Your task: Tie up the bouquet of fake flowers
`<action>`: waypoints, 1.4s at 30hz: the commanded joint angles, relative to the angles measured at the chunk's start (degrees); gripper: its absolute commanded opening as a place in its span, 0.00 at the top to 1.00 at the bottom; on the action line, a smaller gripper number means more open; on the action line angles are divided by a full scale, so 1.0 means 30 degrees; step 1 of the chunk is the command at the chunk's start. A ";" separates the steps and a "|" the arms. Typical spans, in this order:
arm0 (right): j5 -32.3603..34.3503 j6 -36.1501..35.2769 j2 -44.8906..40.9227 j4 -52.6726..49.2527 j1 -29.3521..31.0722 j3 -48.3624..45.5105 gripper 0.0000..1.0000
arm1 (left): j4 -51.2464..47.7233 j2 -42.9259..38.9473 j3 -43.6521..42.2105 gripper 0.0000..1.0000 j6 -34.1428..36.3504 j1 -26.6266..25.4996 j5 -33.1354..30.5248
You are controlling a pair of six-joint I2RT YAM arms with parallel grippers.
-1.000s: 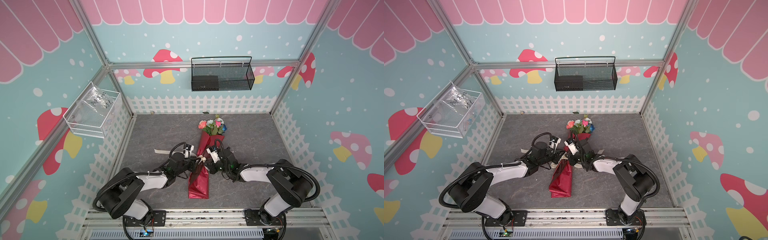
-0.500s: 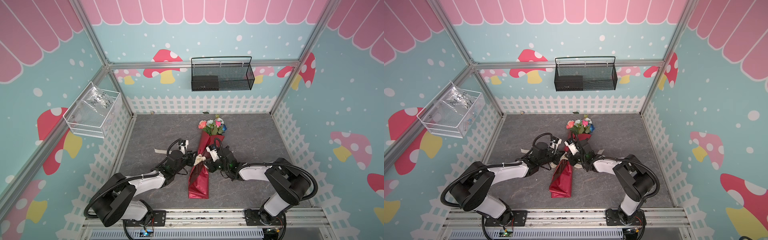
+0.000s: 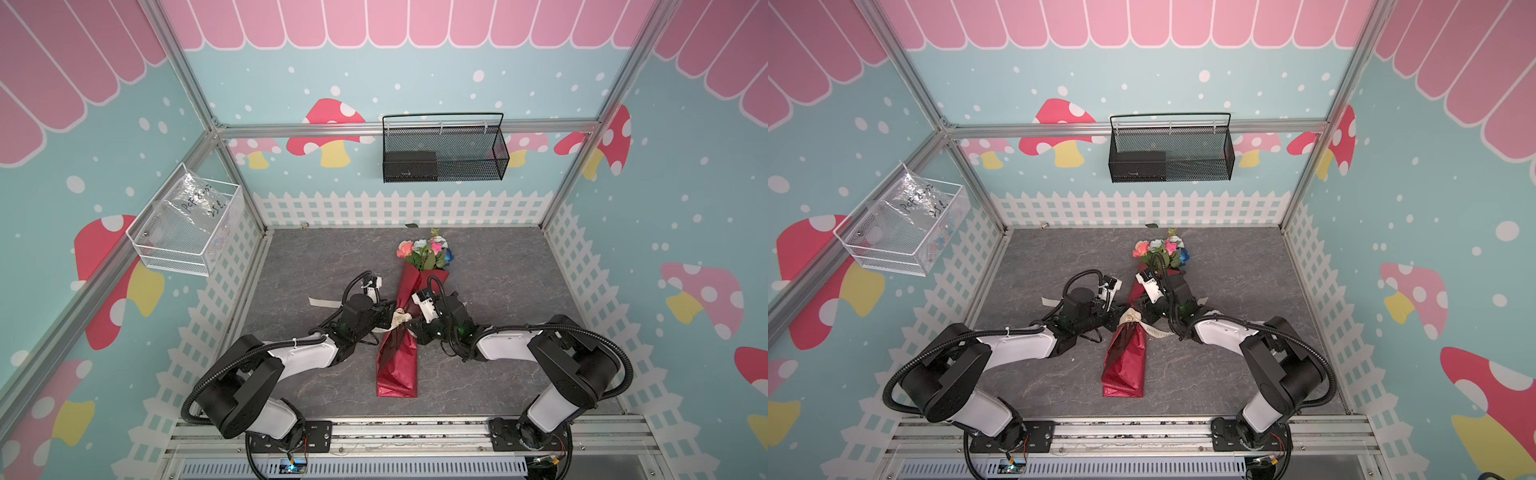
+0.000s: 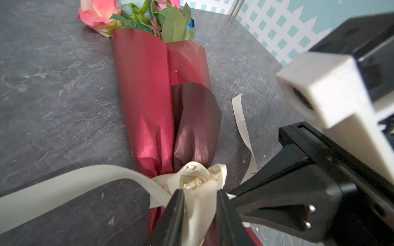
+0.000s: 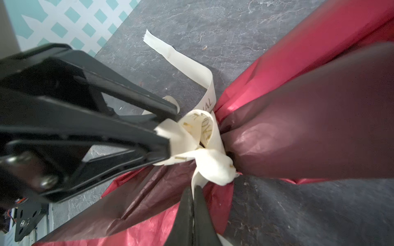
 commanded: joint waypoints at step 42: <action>-0.1213 0.2055 -0.0193 0.2392 0.0196 -0.4372 1.00 | 0.1316 0.0214 -0.1038 1.00 -0.1043 -0.0686 0.0041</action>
